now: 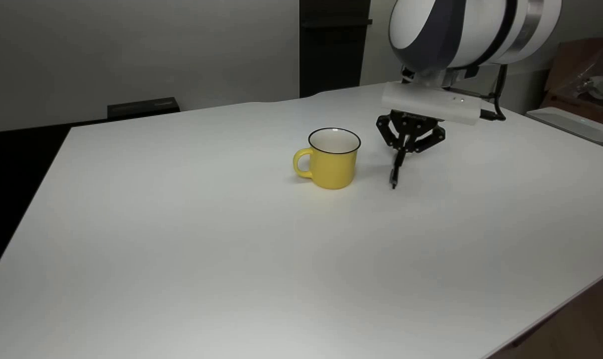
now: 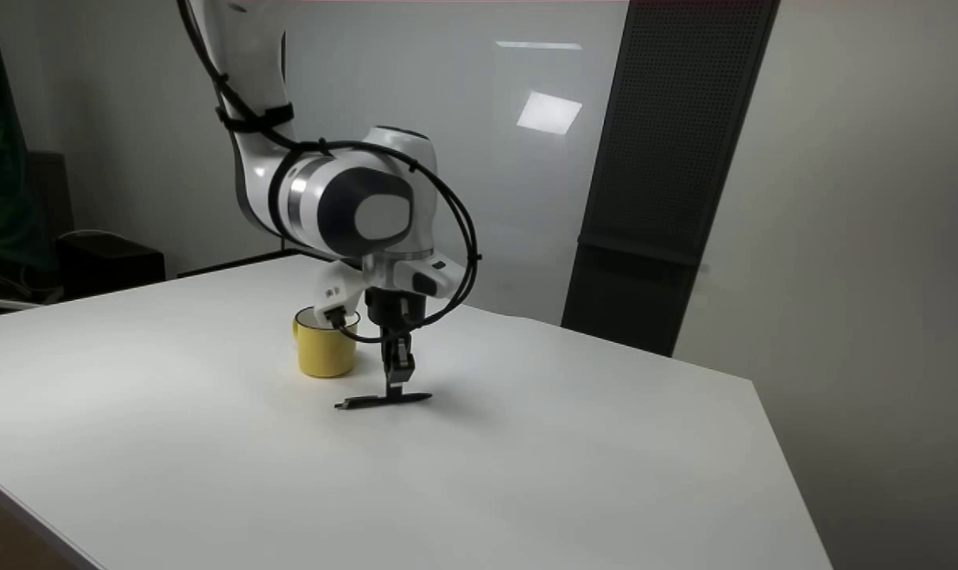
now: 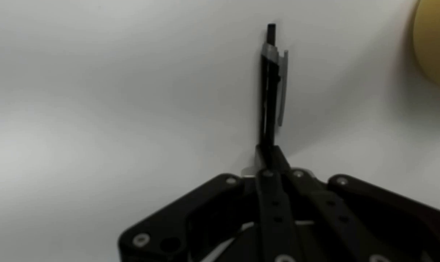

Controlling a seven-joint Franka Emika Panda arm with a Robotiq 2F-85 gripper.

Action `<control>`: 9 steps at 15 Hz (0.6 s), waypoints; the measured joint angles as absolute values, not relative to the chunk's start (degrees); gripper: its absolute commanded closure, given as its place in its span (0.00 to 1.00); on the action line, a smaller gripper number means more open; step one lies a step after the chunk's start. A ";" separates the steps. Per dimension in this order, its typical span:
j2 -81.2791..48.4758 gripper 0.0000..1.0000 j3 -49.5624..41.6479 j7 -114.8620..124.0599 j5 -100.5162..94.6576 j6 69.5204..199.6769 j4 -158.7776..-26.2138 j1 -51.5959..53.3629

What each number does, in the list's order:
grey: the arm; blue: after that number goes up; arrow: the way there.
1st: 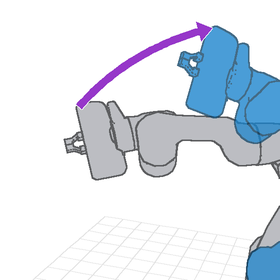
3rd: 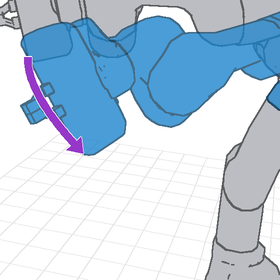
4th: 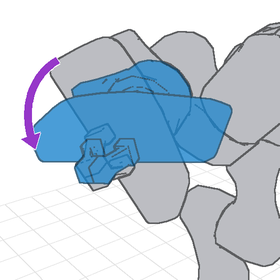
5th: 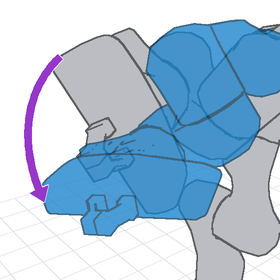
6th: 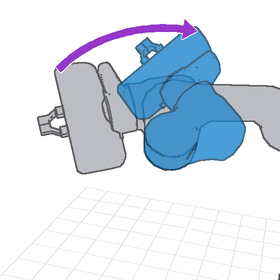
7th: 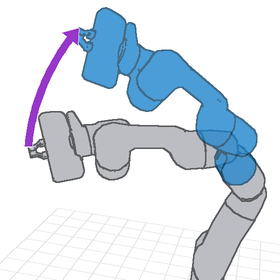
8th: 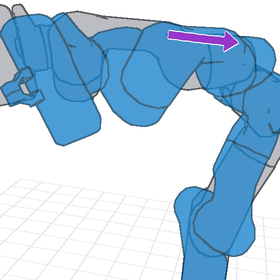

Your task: Pick up the pen from the table and put it in the yellow cup.

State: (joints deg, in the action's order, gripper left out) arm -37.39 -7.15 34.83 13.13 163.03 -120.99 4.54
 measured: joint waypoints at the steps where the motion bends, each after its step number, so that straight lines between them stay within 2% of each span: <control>1: -37.39 0.74 -7.15 34.68 13.44 163.03 -120.99 4.49; 2: -37.39 0.73 -7.14 34.60 13.57 163.02 -120.99 4.45; 9: -37.50 0.27 -7.18 34.50 13.65 163.02 -121.00 4.30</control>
State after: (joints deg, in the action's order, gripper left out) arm -37.50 -7.18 34.50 13.65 163.02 -121.00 4.30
